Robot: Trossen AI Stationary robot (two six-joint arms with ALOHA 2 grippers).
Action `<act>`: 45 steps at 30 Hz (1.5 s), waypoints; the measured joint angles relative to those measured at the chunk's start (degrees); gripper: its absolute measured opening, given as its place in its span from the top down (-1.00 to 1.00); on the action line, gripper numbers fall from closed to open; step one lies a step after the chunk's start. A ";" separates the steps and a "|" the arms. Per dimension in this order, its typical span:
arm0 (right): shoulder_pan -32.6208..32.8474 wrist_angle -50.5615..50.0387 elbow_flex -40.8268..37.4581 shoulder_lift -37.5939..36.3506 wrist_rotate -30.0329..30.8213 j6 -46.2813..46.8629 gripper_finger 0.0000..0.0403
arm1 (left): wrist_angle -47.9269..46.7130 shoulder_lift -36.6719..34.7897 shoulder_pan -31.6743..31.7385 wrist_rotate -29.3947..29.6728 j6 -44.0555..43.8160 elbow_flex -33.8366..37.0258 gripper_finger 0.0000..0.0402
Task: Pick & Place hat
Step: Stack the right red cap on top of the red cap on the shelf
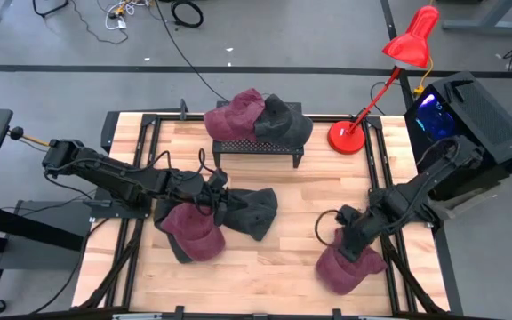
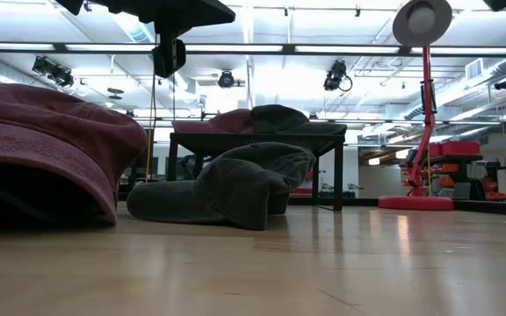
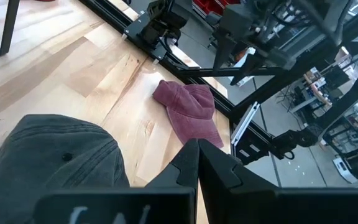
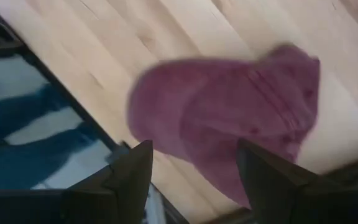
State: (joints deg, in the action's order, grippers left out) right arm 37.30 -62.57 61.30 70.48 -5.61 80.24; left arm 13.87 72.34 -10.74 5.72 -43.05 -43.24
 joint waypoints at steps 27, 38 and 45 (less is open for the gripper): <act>8.48 0.25 -9.18 6.90 -4.55 8.22 -0.15 | 0.00 0.00 0.02 0.02 0.22 0.00 0.94; 10.43 9.31 -22.01 -1.16 -4.52 12.32 -0.15 | 0.02 0.00 0.02 0.04 -0.01 0.02 0.94; 11.34 17.13 -28.27 -3.46 -4.55 15.25 -0.15 | 0.02 0.00 0.02 1.10 -0.04 0.00 0.94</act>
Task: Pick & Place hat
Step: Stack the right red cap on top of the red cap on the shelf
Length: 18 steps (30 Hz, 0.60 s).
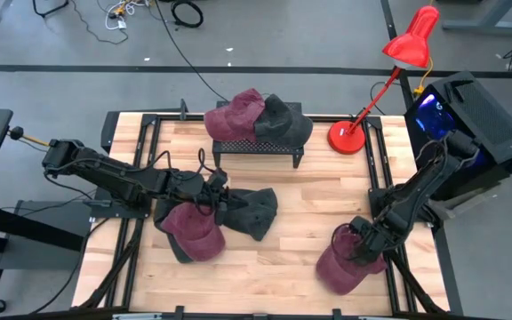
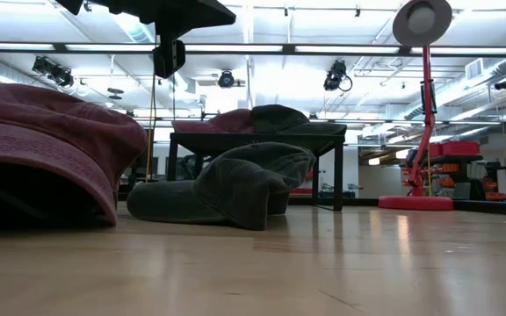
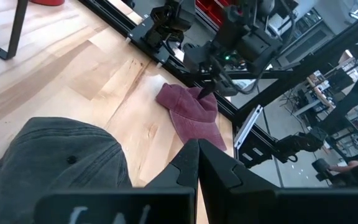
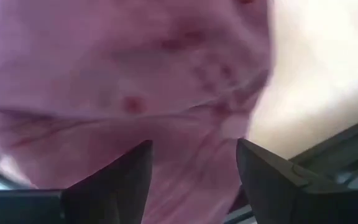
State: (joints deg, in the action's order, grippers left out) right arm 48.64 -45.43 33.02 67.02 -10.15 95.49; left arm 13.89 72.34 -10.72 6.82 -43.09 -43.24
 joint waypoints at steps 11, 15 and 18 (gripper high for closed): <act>-0.06 -0.80 -1.80 0.93 0.68 1.51 -0.15 | -0.02 0.00 0.00 0.01 -0.13 0.02 0.94; -0.06 -0.65 -1.80 2.87 0.70 1.45 -0.15 | -0.02 0.00 -0.02 0.01 -0.09 0.00 0.94; -0.04 0.25 -1.80 4.95 0.70 0.82 -0.15 | -0.02 0.00 0.00 0.01 -0.16 0.02 0.94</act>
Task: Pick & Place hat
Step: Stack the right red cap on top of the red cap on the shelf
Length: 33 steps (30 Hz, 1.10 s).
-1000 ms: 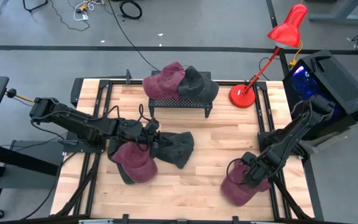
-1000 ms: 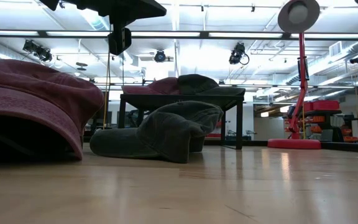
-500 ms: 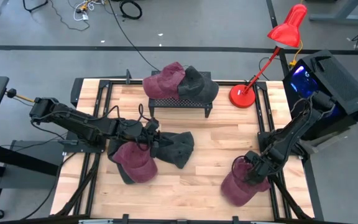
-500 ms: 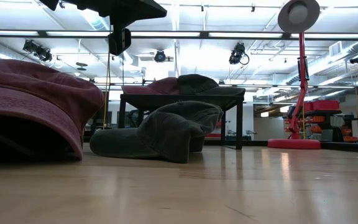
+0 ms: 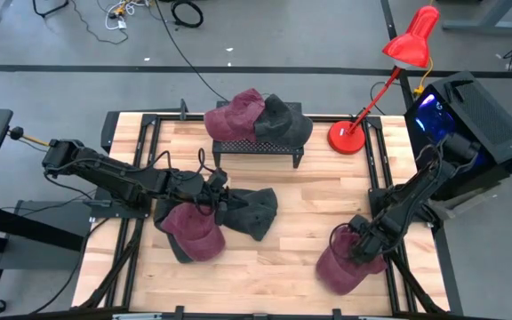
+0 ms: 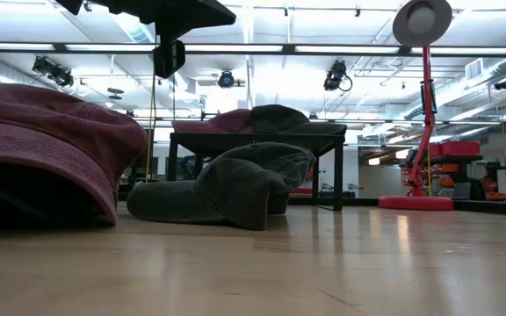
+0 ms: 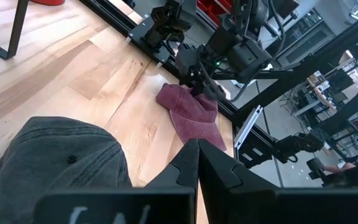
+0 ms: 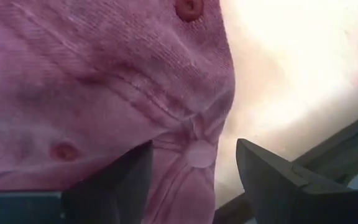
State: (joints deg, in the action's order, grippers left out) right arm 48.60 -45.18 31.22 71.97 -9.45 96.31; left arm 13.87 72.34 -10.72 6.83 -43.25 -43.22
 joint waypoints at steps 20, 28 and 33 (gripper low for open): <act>-0.02 6.66 0.24 5.72 -0.92 -2.29 0.66 | 0.04 0.00 0.00 0.02 -0.04 0.00 0.94; 0.02 5.68 1.71 5.90 -0.61 -3.49 0.76 | 0.04 0.00 0.00 0.01 -0.04 -0.01 0.94; 0.00 0.88 5.82 5.93 1.70 -3.92 0.76 | 0.11 0.00 0.00 0.00 -0.04 0.00 0.94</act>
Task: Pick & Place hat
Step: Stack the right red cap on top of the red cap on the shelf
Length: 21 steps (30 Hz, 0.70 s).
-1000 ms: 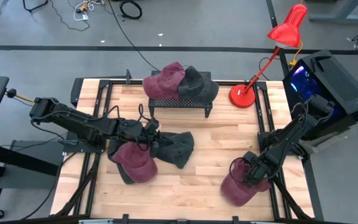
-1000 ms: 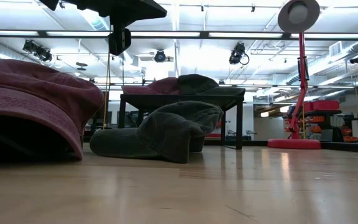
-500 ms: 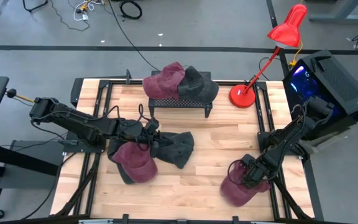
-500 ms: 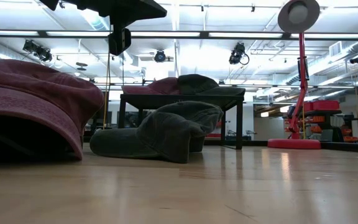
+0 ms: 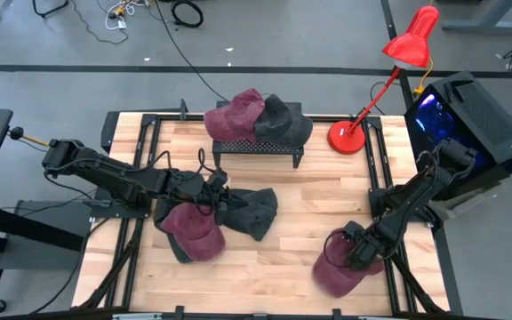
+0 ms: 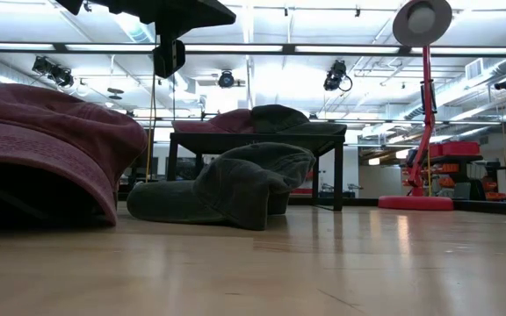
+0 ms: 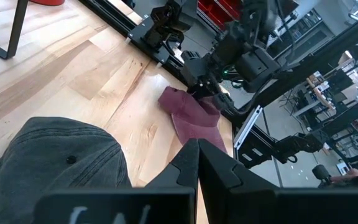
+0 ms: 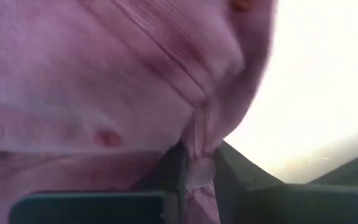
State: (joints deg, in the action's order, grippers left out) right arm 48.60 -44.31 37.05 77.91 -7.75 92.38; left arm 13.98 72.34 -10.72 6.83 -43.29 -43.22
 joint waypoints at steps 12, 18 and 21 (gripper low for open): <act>-0.25 -13.72 13.97 -0.11 6.16 -1.66 0.77 | 3.16 0.00 -0.02 -2.94 -0.02 0.00 0.94; -1.72 -16.82 21.03 -0.13 9.88 -3.85 0.77 | 3.37 -1.15 -0.02 -3.02 0.26 0.00 0.94; -2.92 -17.40 23.82 -0.15 11.22 -5.59 0.77 | 3.66 -2.27 0.00 -3.02 2.03 0.01 0.94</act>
State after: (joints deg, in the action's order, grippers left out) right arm 45.68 -61.71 60.87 77.76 3.47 86.80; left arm 17.63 70.07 -10.72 3.81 -41.26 -43.21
